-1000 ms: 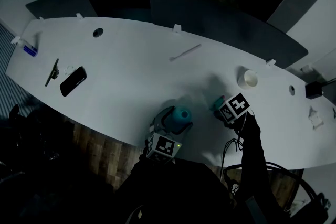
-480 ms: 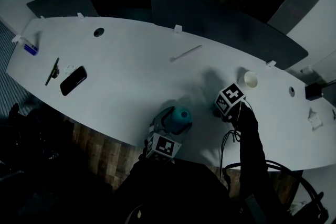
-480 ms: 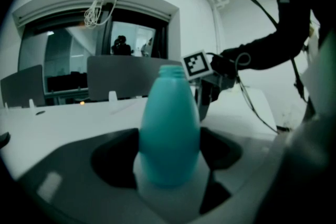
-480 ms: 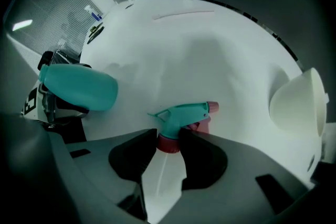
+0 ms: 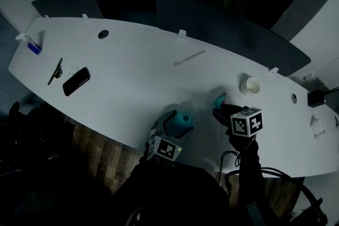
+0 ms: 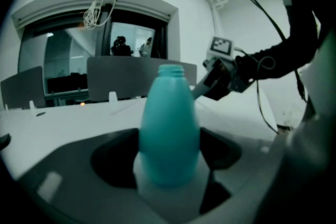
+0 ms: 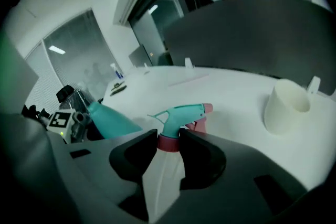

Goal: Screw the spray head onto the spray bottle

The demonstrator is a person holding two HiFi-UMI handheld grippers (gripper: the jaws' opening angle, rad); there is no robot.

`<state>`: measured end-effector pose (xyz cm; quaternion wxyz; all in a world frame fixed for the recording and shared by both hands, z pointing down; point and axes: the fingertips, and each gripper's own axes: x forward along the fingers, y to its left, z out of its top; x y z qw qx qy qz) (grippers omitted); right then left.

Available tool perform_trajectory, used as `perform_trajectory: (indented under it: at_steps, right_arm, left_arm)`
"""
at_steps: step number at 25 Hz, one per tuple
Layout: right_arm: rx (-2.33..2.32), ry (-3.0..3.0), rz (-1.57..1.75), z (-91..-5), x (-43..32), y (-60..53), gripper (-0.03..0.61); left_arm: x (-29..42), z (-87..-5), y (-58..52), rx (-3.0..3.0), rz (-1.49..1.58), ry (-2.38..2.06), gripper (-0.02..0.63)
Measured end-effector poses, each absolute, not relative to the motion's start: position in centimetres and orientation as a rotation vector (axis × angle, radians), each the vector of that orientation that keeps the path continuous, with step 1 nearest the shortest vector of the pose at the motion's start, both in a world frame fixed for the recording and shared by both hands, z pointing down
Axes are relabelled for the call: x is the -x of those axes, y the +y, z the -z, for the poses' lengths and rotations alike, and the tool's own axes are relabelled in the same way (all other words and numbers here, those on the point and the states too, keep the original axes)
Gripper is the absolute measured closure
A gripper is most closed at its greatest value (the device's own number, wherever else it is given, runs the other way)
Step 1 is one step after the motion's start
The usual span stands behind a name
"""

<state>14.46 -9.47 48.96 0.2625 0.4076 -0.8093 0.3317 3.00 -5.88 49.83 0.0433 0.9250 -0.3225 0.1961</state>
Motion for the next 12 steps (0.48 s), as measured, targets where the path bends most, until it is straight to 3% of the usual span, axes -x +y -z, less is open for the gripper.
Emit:
perform_trajectory:
  at_steps: [12]
  right_arm:
    - [-1.325,-2.986,-0.305,-25.7,-7.9,-9.5,0.44]
  left_arm:
    - [-3.2,-49.8,-6.2,-2.824,-0.572,-1.033,0.247]
